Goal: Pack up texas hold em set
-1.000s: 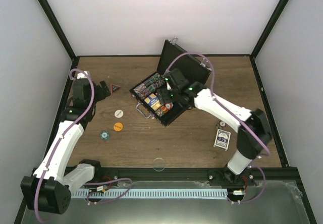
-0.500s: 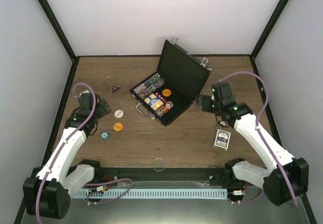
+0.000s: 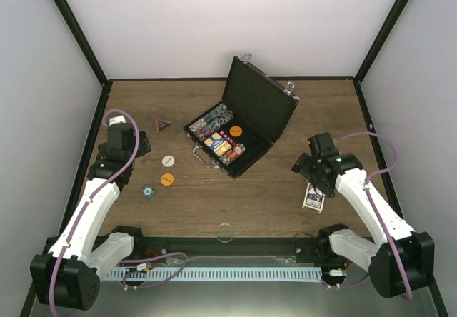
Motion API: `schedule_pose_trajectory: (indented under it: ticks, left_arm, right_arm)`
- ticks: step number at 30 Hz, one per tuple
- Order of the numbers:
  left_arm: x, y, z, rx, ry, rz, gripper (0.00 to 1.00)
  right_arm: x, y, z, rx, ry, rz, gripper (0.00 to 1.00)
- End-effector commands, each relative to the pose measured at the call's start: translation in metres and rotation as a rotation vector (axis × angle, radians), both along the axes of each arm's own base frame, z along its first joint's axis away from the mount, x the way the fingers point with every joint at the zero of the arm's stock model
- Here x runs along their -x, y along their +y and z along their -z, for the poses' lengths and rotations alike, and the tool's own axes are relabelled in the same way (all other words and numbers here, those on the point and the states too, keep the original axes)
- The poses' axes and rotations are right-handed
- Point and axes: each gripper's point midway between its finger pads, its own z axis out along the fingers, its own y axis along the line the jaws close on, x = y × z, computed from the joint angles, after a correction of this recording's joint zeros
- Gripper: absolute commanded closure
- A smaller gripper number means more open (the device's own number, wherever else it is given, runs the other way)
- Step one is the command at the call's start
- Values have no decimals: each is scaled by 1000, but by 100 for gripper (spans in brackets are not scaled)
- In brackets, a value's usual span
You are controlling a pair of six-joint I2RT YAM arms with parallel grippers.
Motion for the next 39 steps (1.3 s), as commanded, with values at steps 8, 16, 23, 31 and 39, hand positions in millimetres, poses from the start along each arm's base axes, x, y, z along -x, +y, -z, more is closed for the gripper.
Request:
schedule_pose_trajectory:
  ticks: [8, 16, 23, 31, 39]
  left_arm:
    - [-8, -11, -10, -1, -37, 80, 0]
    - [-7, -13, -12, -9, -43, 86, 0]
    - [-7, -15, -13, -7, -47, 96, 0]
    - [-6, -17, -15, -5, -56, 103, 0]
    - [-5, -19, -18, -8, -67, 109, 0]
  right_arm:
    - [37, -40, 38, -15, 158, 262, 0]
    - [37, -37, 51, -45, 195, 216, 0]
    - [34, -31, 58, -54, 229, 148, 0]
    - [35, -27, 65, -51, 285, 81, 0]
    - [40, -30, 69, -20, 340, 54, 2]
